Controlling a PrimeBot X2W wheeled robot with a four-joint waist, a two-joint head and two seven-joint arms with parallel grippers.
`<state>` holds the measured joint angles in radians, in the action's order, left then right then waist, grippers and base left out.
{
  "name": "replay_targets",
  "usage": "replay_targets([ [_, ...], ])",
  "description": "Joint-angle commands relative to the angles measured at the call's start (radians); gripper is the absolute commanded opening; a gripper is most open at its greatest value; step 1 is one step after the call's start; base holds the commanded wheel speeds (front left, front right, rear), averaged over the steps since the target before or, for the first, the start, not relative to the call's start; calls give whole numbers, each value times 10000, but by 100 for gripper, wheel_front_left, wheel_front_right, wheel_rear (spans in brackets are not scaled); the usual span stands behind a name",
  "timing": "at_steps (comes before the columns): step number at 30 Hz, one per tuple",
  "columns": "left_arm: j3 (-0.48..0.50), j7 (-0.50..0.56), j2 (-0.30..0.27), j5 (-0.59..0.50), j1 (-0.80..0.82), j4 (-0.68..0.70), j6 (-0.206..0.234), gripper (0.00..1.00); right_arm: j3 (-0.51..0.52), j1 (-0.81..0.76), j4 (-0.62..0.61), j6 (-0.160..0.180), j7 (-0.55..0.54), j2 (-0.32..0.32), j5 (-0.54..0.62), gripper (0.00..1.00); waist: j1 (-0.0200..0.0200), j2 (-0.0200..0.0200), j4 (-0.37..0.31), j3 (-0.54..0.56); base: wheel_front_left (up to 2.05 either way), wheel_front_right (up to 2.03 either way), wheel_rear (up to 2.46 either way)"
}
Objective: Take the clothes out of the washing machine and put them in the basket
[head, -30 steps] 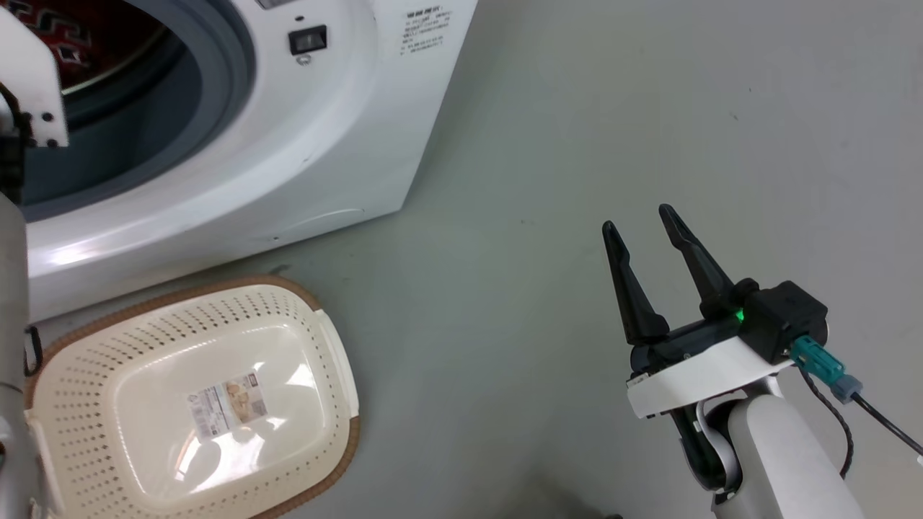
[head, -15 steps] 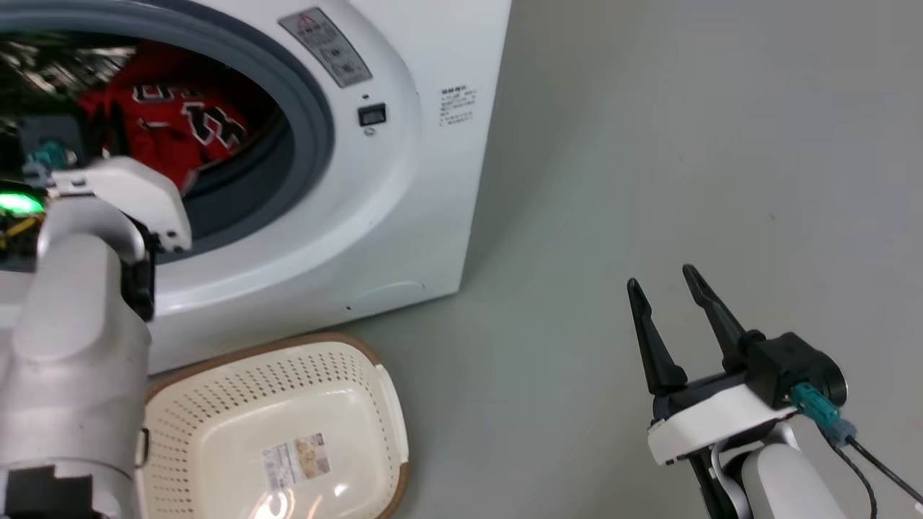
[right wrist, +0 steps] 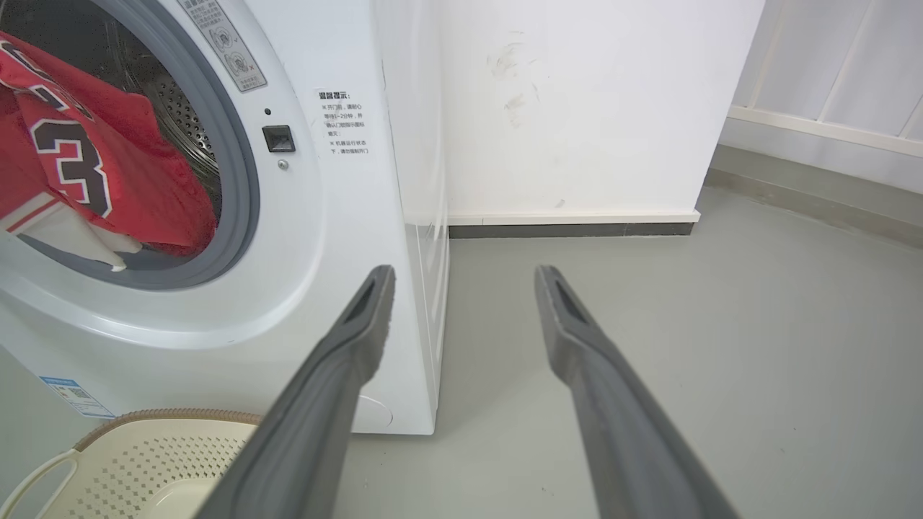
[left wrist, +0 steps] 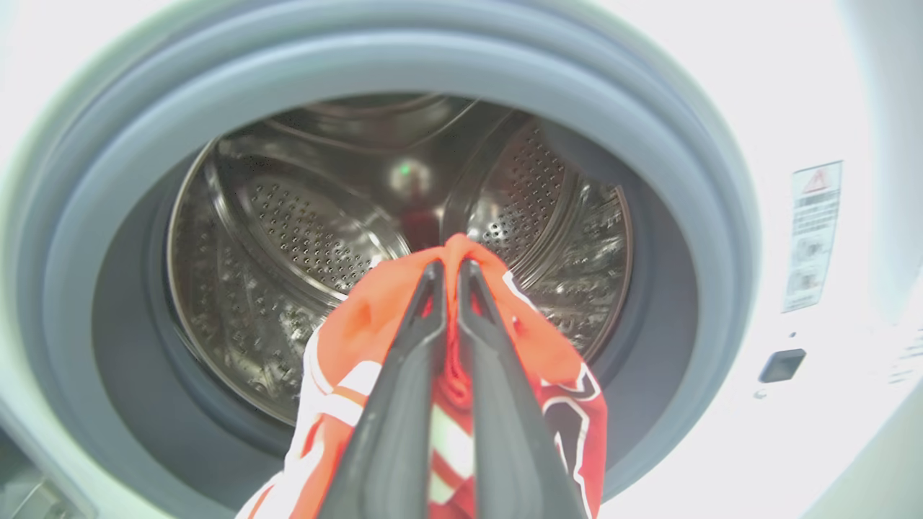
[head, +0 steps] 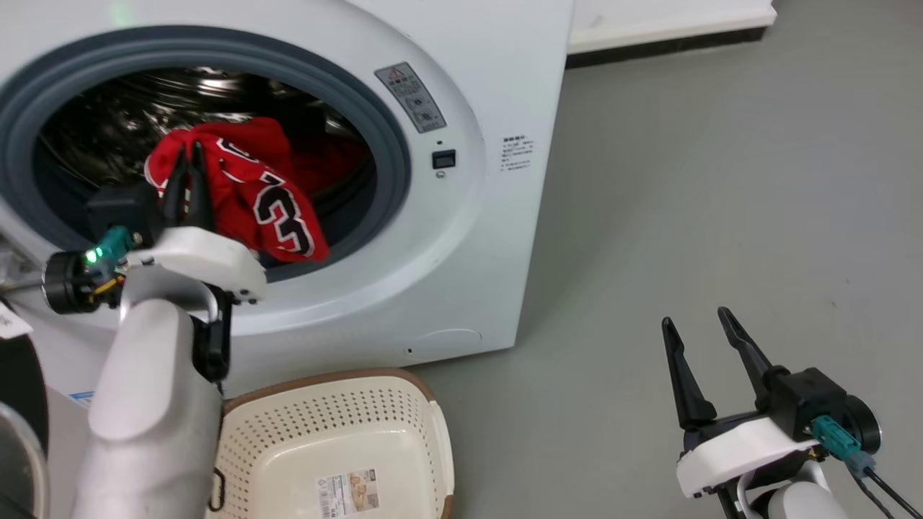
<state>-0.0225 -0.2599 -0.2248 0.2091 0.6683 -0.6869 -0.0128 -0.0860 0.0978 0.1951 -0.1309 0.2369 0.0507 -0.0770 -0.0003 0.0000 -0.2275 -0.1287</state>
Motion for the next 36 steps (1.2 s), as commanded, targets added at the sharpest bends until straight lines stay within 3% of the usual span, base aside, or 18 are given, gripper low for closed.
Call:
replay_targets([
  [1, 22, -68, 146, 33, -472, 652, 13, 0, 85, -141, -130, 3, -77, -8, 118, 100, 3, 0, 274, 282, 0, 0, 0],
  [13, -357, 529, 1216, 315, -4789, 6022, 645, 0, 319, -653, -749, 3, -536, -10, 352, 100, 3, 0, 700, 580, 0, 0, 0],
  [19, -380, 938, 1477, 623, -6863, 7097, 1311, 0, 312, -793, -924, 3, -669, -10, 402, 100, 3, 0, 871, 425, 0, 0, 0],
  [27, -382, 737, 1591, 1225, -7102, 4707, 1307, 0, 54, -322, -1099, 3, -612, -10, 337, 100, 3, 0, 974, -443, 0, 0, 0],
  [28, -389, 665, 1603, 1302, -6945, 4307, 1269, 0, 33, -255, -1105, 5, -610, -8, 319, 100, 3, 0, 956, -607, 0, 0, 0],
  [29, -348, 516, 1604, 1394, -6331, 2907, 1186, 0, -2, -24, -1070, 5, -513, -8, 244, 100, 3, 0, 896, -1139, 0, 0, 0],
  [36, -281, 310, 1417, 1439, -4379, -47, 1025, 0, -287, 619, -826, 5, -281, -8, 80, 100, 3, 0, 580, -2392, 0, 0, 0],
])
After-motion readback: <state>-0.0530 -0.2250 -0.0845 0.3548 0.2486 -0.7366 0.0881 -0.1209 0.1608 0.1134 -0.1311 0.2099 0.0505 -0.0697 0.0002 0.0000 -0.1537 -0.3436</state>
